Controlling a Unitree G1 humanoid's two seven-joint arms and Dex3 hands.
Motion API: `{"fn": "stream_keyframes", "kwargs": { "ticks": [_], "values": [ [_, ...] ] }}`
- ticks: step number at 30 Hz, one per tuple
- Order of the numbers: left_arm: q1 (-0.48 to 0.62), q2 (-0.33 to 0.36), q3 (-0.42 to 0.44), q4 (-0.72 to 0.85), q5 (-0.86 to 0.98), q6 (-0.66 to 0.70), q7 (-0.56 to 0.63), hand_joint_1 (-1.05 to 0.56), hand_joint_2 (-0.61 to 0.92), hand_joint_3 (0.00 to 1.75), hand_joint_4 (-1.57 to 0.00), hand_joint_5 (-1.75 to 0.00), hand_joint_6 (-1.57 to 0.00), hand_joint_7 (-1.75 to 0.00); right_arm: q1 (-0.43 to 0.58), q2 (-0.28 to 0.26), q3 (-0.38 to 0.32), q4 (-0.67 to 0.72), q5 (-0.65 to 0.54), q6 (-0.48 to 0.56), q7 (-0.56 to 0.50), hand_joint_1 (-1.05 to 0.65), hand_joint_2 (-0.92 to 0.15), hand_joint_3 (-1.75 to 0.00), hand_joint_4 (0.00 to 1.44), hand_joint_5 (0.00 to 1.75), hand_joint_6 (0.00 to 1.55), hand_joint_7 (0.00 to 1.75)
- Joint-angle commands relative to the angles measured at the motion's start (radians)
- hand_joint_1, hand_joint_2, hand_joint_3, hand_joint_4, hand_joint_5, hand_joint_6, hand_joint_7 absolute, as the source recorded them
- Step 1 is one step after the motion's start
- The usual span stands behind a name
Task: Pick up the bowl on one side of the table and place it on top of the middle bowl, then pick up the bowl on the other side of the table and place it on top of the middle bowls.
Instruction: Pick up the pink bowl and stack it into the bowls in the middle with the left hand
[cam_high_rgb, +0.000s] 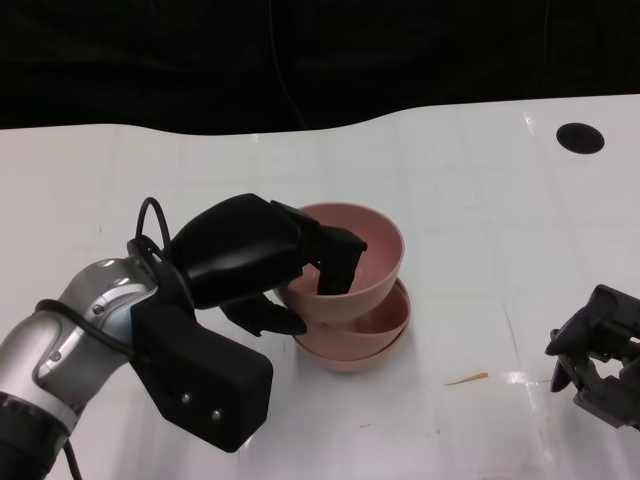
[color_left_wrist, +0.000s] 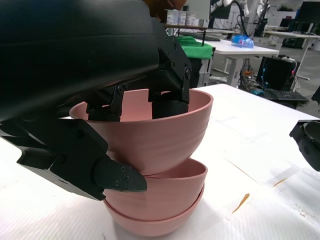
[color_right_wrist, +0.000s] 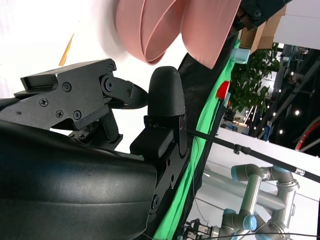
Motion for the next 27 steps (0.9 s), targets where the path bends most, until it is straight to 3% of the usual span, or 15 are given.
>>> {"fn": "stream_keyframes", "kwargs": {
  "ticks": [1, 27],
  "values": [
    [-0.004, 0.001, -0.003, 0.019, 0.002, -0.015, 0.022, -0.06, 0.83, 0.40, -0.69, -1.75, -0.54, -1.75, 0.004, -0.010, -0.012, 0.004, 0.011, -0.014, 0.000, -0.09, -0.81, -0.69, 0.82, 1.61, 0.75, 1.34],
    [-0.033, -0.041, -0.031, 0.084, 0.039, -0.026, 0.059, -0.05, 0.79, 0.42, -0.71, -1.75, -0.57, -1.75, 0.001, -0.008, -0.011, 0.012, 0.006, -0.015, -0.006, -0.09, -0.81, -0.70, 0.82, 1.62, 0.75, 1.35]
  ]
}}
